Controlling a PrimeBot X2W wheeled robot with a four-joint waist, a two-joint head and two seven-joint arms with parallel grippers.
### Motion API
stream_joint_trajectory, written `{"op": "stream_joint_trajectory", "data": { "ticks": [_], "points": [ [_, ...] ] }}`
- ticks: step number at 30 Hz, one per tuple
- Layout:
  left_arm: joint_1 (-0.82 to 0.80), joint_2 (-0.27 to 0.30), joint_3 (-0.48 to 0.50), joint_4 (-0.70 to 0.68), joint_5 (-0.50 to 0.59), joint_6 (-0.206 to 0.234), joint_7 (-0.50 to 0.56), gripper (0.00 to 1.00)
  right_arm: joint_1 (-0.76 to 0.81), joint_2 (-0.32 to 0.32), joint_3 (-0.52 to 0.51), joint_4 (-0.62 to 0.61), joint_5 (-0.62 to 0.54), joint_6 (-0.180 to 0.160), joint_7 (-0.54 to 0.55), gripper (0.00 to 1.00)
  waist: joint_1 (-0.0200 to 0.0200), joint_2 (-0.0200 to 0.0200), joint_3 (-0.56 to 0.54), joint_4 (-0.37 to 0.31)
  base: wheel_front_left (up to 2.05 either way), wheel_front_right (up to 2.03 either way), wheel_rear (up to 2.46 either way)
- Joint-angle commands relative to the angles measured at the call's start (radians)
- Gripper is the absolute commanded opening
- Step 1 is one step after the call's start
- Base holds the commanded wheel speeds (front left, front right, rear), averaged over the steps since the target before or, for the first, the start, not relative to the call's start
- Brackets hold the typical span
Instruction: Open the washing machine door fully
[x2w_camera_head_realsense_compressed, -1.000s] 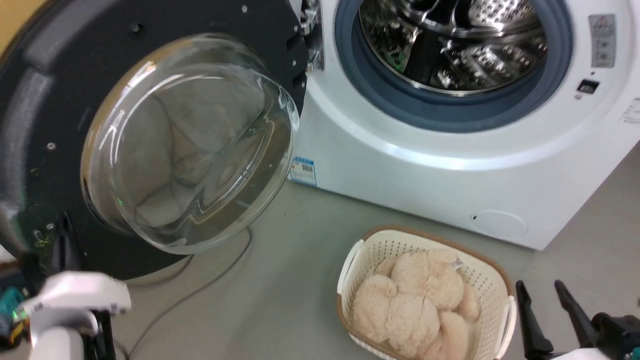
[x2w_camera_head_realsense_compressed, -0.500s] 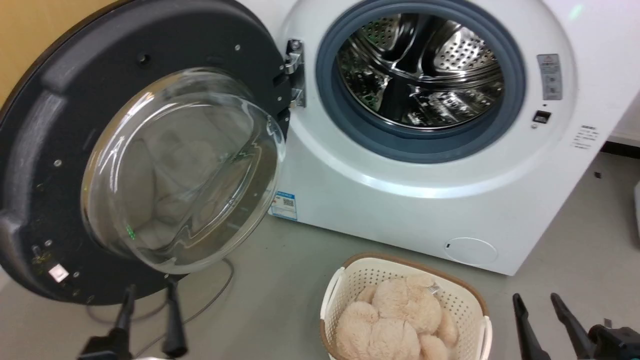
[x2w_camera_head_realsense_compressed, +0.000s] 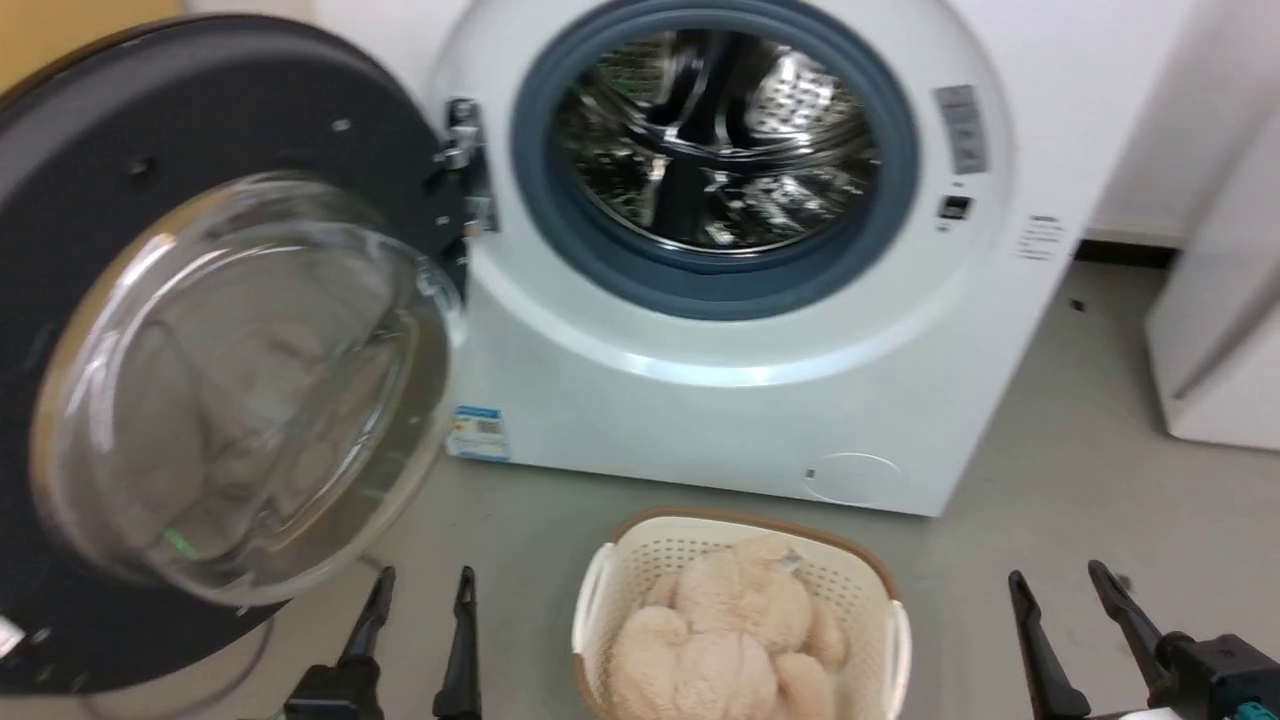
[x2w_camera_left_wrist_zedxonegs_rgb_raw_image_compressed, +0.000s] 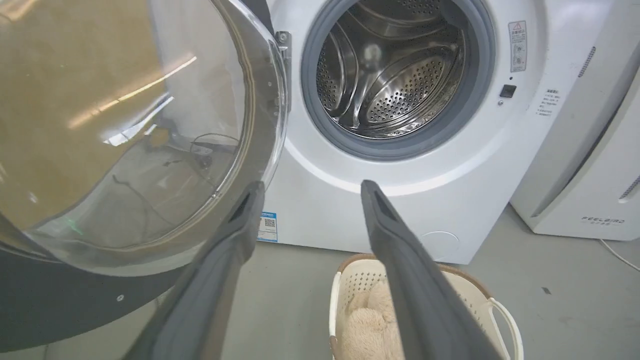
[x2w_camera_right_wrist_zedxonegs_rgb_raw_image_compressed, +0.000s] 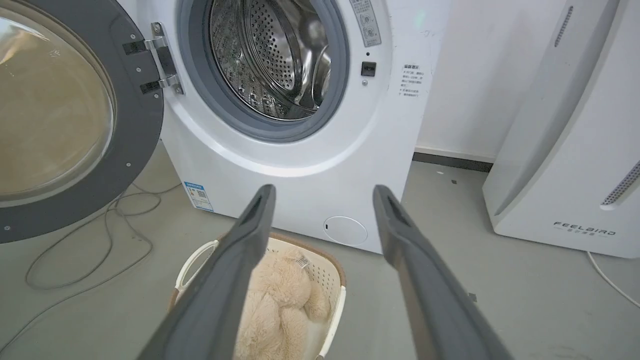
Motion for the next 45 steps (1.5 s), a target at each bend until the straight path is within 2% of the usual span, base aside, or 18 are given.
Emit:
{"op": "stream_joint_trajectory", "data": {
  "ticks": [1,10,24,25,45],
  "points": [
    [-0.014,0.009,-0.004,0.009,0.011,0.001,0.002,1.00,0.012,0.003,0.002,-0.015,-0.009,0.000,0.003,1.00,0.0000,0.0000,-0.002,-0.049,0.00,0.00,0.00],
    [-0.026,0.019,-0.014,0.036,0.019,0.011,0.005,1.00,0.027,0.003,0.014,-0.058,-0.003,0.000,0.017,1.00,0.0000,0.0000,-0.001,-0.133,0.00,0.00,0.00],
    [-0.025,0.032,-0.024,0.047,0.007,0.013,0.011,1.00,0.027,0.003,0.020,-0.044,0.024,0.000,0.009,1.00,0.0000,0.0000,0.000,-0.147,0.00,0.00,0.00],
    [-0.018,0.025,-0.021,0.045,0.007,0.009,0.010,0.00,0.017,0.000,0.020,-0.045,0.019,0.000,0.015,0.00,0.0000,0.0000,0.000,-0.147,0.00,0.00,0.00],
    [-0.031,0.019,-0.003,0.030,0.023,0.002,0.039,0.00,-0.010,0.000,0.027,-0.025,0.006,0.000,0.015,0.00,0.0000,0.0000,0.002,-0.150,0.00,0.00,0.00]
  ]
}}
